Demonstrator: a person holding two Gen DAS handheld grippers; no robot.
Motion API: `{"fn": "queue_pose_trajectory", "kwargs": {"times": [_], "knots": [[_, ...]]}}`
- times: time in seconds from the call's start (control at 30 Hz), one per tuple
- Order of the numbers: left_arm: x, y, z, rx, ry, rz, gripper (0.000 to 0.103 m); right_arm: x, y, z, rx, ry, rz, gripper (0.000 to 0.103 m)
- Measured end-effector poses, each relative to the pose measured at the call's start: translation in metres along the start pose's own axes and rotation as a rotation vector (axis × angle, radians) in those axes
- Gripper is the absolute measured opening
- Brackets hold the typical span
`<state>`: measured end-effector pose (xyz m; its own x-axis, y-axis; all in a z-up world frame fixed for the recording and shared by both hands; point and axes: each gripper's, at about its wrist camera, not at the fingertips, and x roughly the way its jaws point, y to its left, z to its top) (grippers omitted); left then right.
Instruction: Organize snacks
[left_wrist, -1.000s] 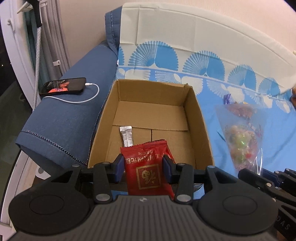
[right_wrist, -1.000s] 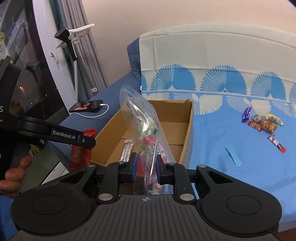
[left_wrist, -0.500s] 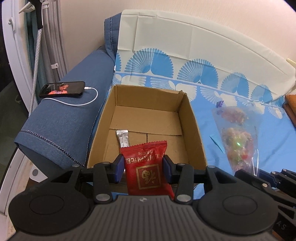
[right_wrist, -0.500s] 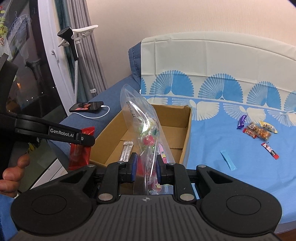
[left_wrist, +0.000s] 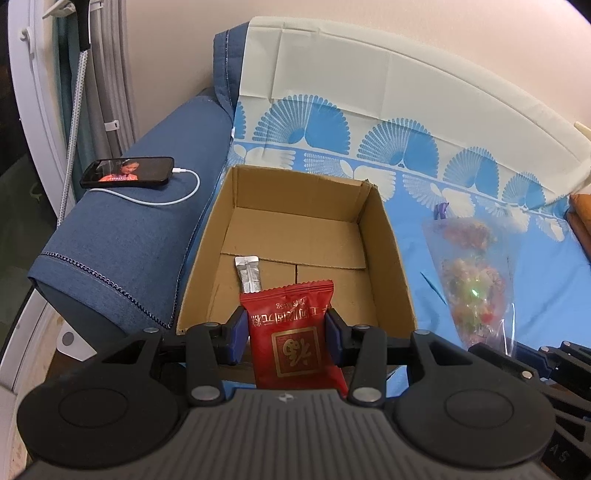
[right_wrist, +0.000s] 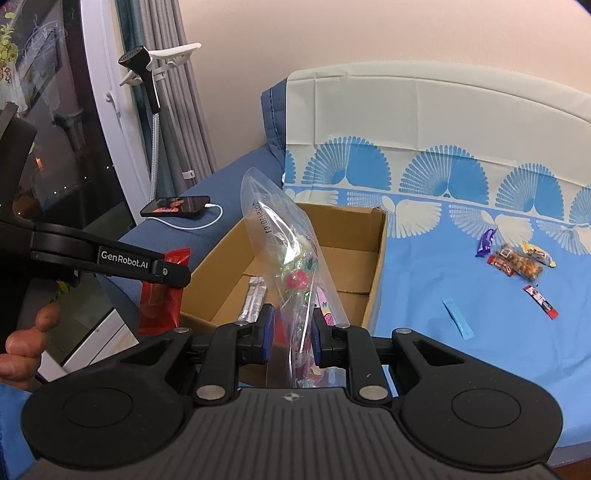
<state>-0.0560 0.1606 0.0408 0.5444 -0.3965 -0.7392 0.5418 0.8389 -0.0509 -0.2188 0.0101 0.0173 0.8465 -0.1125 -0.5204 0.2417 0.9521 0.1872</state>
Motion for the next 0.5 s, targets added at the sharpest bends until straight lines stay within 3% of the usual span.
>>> {"fn": "queue_pose_trajectory", "kwargs": {"times": [0.5], "knots": [[0.011, 0.011, 0.01, -0.024, 0.007, 0.006, 0.048, 0.019, 0.002, 0.005, -0.006, 0.051, 0.002, 0.022]]}}
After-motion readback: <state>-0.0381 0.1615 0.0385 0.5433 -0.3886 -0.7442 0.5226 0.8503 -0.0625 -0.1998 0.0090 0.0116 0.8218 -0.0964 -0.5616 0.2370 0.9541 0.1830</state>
